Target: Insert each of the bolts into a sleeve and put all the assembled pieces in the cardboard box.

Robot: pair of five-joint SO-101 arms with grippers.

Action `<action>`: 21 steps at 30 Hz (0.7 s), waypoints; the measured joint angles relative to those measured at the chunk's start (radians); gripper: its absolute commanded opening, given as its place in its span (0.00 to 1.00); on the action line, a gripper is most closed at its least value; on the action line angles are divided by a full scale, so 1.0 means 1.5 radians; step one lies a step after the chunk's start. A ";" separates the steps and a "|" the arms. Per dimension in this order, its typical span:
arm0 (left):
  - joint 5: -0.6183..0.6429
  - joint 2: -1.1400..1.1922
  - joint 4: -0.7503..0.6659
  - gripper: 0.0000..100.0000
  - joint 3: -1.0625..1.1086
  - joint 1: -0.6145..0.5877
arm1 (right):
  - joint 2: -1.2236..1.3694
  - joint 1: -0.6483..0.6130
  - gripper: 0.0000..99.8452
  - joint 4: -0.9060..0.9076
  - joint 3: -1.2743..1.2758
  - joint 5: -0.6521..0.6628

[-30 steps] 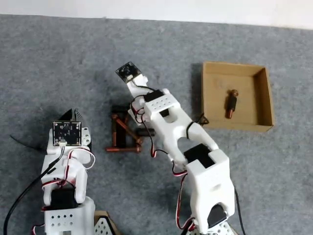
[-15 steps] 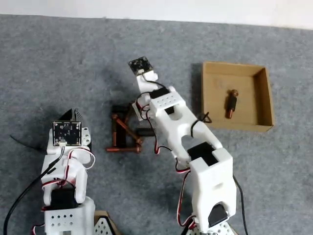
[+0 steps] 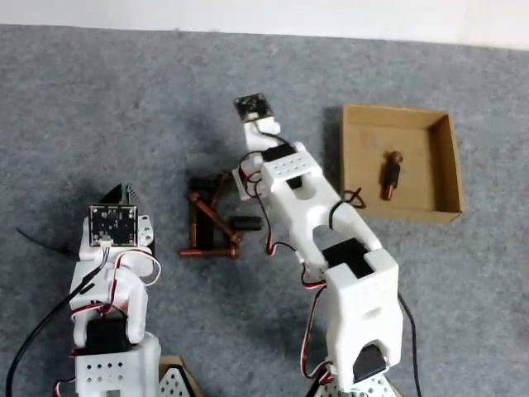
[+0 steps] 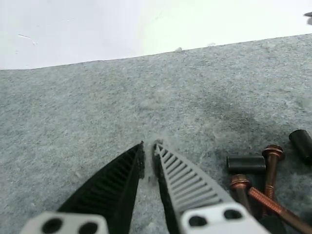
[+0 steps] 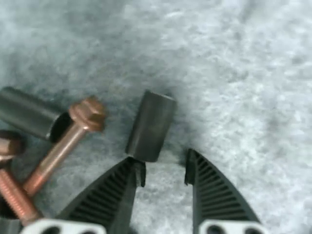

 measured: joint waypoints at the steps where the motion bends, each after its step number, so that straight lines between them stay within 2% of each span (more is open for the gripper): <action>1: 0.000 0.000 0.000 0.05 0.000 0.000 | 0.000 0.003 0.14 0.000 0.000 -0.003; 13: 0.000 0.000 0.000 0.05 0.000 0.000 | 0.000 0.005 0.14 0.037 -0.008 -0.007; 21: 0.000 0.000 0.000 0.05 0.000 0.000 | -0.015 -0.045 0.14 0.072 -0.008 0.041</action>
